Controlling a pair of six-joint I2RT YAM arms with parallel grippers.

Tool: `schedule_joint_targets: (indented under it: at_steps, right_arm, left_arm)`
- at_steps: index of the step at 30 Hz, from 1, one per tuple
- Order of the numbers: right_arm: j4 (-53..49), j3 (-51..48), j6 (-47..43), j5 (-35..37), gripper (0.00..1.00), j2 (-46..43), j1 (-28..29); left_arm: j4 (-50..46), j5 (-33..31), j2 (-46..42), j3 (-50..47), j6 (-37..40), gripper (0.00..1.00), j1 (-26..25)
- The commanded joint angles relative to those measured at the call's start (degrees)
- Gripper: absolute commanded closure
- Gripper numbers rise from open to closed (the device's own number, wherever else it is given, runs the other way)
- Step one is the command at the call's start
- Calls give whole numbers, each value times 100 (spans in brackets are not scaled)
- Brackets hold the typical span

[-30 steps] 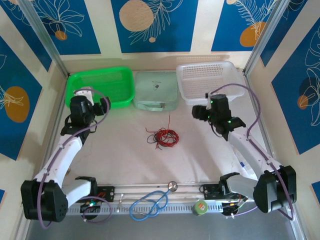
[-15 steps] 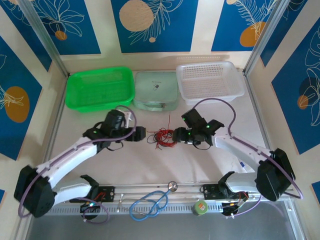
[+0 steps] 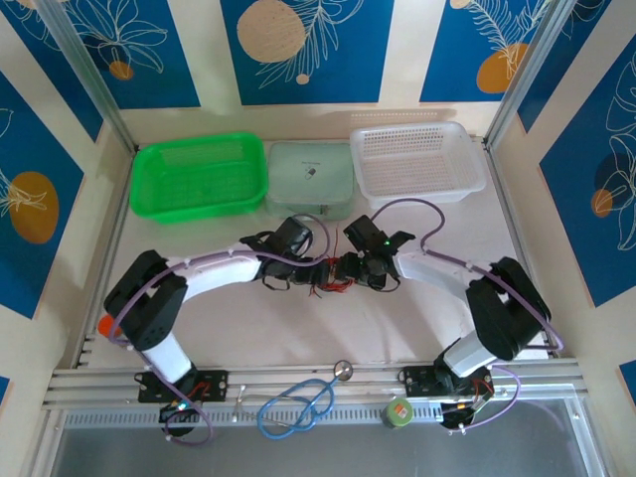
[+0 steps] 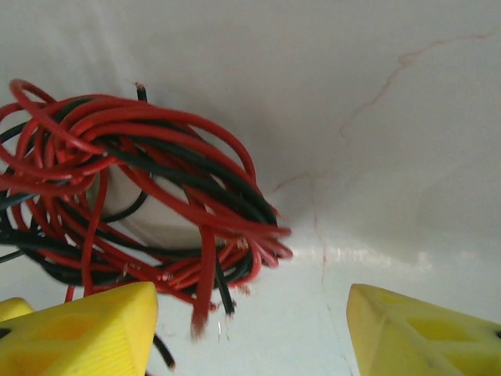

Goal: Untangle the cables

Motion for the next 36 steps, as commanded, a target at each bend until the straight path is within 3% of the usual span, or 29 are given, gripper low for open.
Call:
schedule_joint_targets:
  at_steps: [1, 6, 8, 12, 16, 18, 24, 29, 33, 36]
  right_arm:
    - [90, 322, -128, -162, 40, 352, -48]
    - [47, 552, -266, -248, 54, 711, -41]
    - [69, 538, -286, -276, 63, 738, -32]
    - [180, 398, -366, -338, 83, 601, -32]
    - [426, 83, -489, -492, 100, 195, -81]
    - [579, -104, -572, -680, 100, -51, -151]
    - [1352, -721, -995, -2226, 100, -785, -644]
    - [1609, -957, -1133, -3242, 100, -1116, -965]
    - [1312, -1011, -982, -2957, 100, -1156, -1016]
    - [1095, -1053, -728, -2493, 100, -951, -990]
  left_arm:
    - [13, -109, 328, 305, -102, 21, -52]
    - [-112, -152, 731, 517, -91, 34, -73]
    - [-94, -180, 815, 517, -112, 44, -78]
    - [-94, -213, 818, 492, -129, 76, -81]
    - [-197, -342, 454, 391, -48, 94, -82]
    - [-211, -350, 159, 318, 28, 99, -76]
    - [129, 168, -690, -5, 470, 100, -77]
    - [985, 771, -1043, -608, 469, 100, -81]
    - [1860, 891, -1241, -1310, 131, 100, -82]
    - [1762, 566, -1144, -1460, 46, 100, -79]
